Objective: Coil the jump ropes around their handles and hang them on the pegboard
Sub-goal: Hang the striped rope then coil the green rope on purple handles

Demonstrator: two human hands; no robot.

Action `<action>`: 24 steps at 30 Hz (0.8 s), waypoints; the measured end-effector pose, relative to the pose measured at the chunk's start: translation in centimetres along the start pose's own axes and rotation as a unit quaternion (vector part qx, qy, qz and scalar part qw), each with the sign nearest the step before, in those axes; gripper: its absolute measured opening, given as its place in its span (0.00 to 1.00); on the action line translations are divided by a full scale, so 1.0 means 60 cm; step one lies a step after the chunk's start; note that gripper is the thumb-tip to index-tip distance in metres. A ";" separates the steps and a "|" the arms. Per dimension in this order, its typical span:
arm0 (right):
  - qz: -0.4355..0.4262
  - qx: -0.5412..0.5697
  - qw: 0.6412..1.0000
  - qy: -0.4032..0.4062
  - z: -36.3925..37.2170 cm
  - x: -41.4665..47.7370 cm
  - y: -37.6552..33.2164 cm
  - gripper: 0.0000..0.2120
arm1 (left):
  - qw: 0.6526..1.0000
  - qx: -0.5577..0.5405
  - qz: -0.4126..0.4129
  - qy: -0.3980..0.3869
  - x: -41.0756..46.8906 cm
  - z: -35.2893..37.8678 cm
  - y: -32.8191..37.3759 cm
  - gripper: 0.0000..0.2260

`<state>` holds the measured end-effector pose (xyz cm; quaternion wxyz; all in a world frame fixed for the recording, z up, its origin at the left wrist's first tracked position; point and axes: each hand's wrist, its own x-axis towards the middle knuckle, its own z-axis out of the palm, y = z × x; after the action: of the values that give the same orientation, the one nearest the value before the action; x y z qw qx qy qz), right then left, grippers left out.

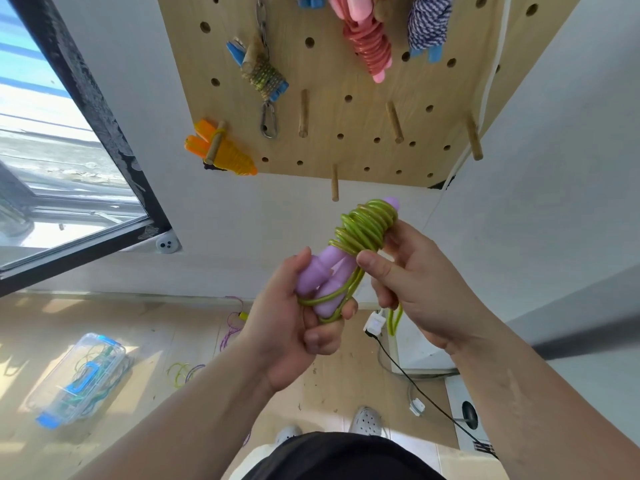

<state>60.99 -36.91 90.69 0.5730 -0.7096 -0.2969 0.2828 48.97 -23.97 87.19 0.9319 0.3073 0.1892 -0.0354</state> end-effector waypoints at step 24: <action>0.046 0.156 0.984 0.066 0.026 -0.011 0.009 0.17 | 0.621 0.635 0.387 0.248 0.015 -0.014 0.013 0.19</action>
<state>59.47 -36.48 89.93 0.6815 -0.6414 -0.1772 0.3045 49.65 -22.78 86.68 0.3502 0.8646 0.2072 0.2948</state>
